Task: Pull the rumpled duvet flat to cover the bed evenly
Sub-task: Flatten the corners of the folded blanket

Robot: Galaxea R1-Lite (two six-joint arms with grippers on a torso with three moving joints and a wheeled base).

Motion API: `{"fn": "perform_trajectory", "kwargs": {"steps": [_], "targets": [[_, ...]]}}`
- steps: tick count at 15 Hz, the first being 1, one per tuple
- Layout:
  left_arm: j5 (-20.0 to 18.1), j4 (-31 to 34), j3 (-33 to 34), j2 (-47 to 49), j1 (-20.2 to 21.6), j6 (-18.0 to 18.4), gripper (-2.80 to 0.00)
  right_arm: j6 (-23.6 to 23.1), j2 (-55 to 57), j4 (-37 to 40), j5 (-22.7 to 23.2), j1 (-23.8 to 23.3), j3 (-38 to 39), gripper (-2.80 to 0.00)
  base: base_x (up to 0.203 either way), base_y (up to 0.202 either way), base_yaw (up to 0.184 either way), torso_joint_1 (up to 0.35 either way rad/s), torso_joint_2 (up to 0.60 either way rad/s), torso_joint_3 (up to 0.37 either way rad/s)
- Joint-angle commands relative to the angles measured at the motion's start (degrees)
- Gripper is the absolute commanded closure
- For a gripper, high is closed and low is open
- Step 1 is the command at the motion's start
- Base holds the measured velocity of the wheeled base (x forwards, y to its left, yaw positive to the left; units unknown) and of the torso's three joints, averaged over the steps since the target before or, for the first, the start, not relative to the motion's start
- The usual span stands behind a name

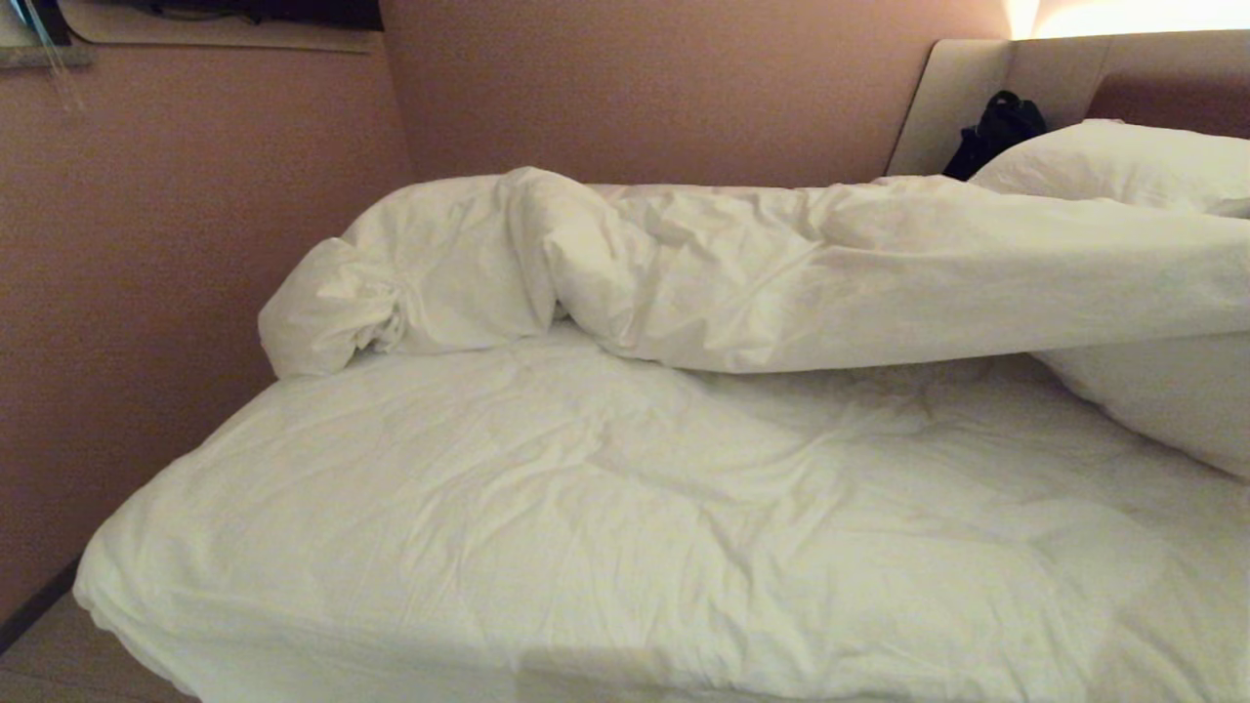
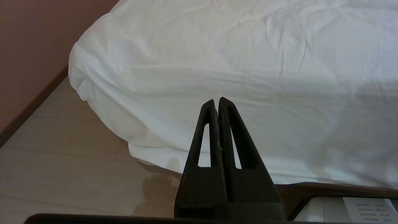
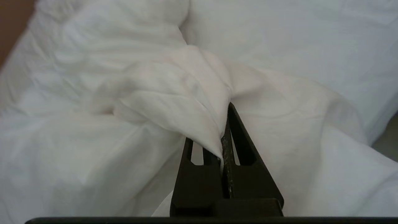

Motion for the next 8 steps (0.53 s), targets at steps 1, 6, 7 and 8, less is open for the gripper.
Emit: {"fn": "perform_trajectory", "kwargs": {"steps": [1,6,7,8], "targets": [[0.0,0.1,0.0,0.0,0.0,0.0,0.0,0.1,2.9,-0.2,4.8,-2.7,-2.4,0.0,0.0,0.0,0.0,0.0,0.0,0.0],[0.0,0.0,0.0,0.0,0.0,0.0,0.0,-0.6,3.3,-1.1,4.9,-3.8,-2.2,0.0,0.0,0.0,0.0,0.0,0.0,0.0],[0.0,0.1,0.0,0.0,0.0,0.0,0.0,-0.6,3.8,-1.1,4.9,-3.9,-2.2,0.0,0.0,0.0,0.0,0.0,0.0,0.0],[0.0,0.1,0.0,0.0,0.0,0.0,0.0,-0.5,4.5,-1.2,4.5,-3.9,-2.1,0.0,0.0,0.0,0.0,0.0,0.0,0.0]]}}
